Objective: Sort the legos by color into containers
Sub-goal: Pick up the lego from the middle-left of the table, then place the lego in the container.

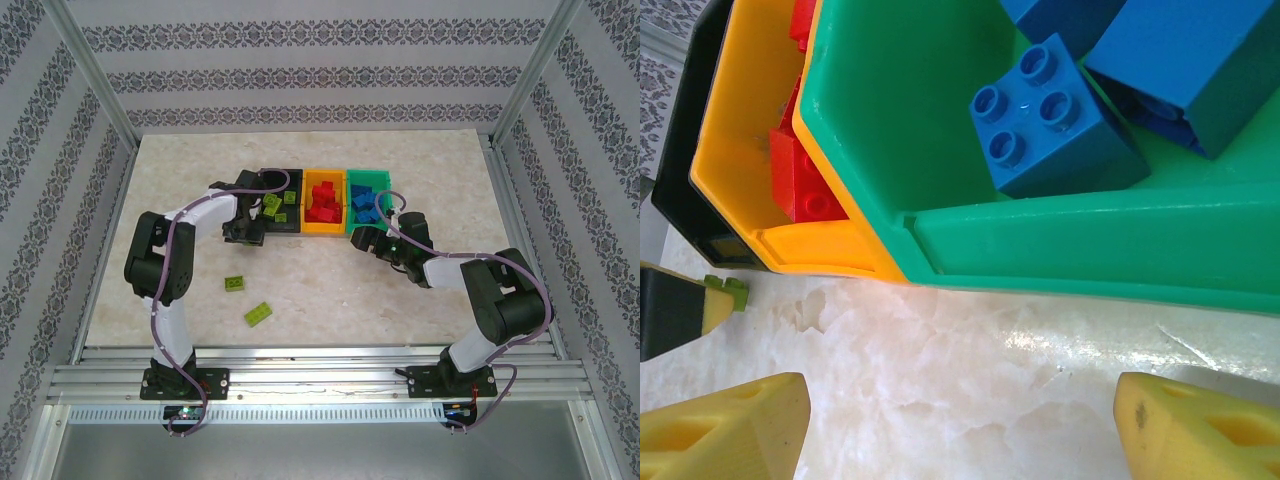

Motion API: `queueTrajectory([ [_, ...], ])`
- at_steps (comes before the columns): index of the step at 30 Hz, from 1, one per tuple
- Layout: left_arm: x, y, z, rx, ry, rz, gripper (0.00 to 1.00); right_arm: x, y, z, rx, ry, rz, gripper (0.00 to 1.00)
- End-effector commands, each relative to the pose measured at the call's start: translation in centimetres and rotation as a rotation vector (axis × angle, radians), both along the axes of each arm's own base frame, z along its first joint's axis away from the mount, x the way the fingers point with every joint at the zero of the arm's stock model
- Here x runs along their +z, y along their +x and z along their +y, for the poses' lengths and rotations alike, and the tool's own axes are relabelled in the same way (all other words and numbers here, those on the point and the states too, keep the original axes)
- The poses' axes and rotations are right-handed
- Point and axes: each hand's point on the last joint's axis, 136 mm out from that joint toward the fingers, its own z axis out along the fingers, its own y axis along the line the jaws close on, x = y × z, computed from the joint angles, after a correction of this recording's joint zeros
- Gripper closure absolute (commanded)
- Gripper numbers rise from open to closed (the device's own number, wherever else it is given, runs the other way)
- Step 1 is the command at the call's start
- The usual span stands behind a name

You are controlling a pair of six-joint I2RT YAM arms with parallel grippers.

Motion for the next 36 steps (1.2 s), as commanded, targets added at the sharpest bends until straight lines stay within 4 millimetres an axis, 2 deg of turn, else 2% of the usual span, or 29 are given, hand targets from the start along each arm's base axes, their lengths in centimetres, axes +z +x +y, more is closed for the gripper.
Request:
queueTrajectory([
  [1, -0.5, -0.4, 1.0, 0.003, 0.026, 0.036, 0.61, 1.1, 0.6, 0.4, 0.006, 0.008, -0.034, 0.20],
  [3, 0.3, -0.3, 0.8, 0.006, 0.011, 0.024, 0.69, 1.1, 0.6, 0.4, 0.006, 0.008, -0.033, 0.20],
  [6, 2.7, 0.1, 0.0, 0.015, -0.046, -0.033, 0.72, 1.0, 0.7, 0.5, 0.007, 0.012, -0.031, 0.20],
  [11, 8.4, 1.6, -2.1, 0.037, -0.195, -0.187, 0.72, 0.9, 0.6, 0.7, 0.012, 0.018, -0.026, 0.20],
  [14, 11.1, 3.5, -3.5, 0.055, -0.286, -0.281, 0.72, 0.8, 0.5, 1.0, 0.020, 0.021, -0.024, 0.20],
  [16, 11.9, 4.9, -4.0, 0.069, -0.313, -0.322, 0.71, 0.9, 0.6, 1.0, 0.020, 0.020, -0.026, 0.20],
  [19, 12.0, 6.6, -4.7, 0.075, -0.334, -0.325, 0.68, 0.9, 0.6, 0.9, 0.019, 0.016, -0.026, 0.20],
  [22, 11.3, 7.7, -5.3, 0.085, -0.351, -0.316, 0.59, 1.1, 0.5, 0.9, 0.020, 0.011, -0.033, 0.20],
  [24, 10.8, 7.8, -5.5, 0.085, -0.357, -0.302, 0.43, 1.3, 0.5, 0.6, 0.014, 0.006, -0.038, 0.20],
  [25, 10.7, 7.7, -5.4, 0.088, -0.348, -0.300, 0.32, 1.3, 0.4, 0.5, 0.012, 0.003, -0.038, 0.20],
  [26, 10.7, 7.4, -5.3, 0.086, -0.337, -0.299, 0.27, 1.3, 0.5, 0.4, 0.010, 0.002, -0.041, 0.20],
  [28, 10.7, 6.3, -5.2, 0.075, -0.327, -0.294, 0.25, 1.3, 0.5, 0.3, 0.008, 0.002, -0.041, 0.20],
  [31, 10.7, 3.5, -4.0, 0.074, -0.292, -0.275, 0.24, 1.2, 0.5, 0.5, 0.012, 0.010, -0.034, 0.20],
  [33, 10.3, 1.1, -3.0, 0.084, -0.261, -0.247, 0.23, 1.1, 0.5, 0.5, 0.013, 0.015, -0.030, 0.20],
  [36, 8.4, -3.4, -1.4, 0.112, -0.220, -0.167, 0.22, 1.2, 0.5, 0.7, 0.017, 0.021, -0.032, 0.20],
])
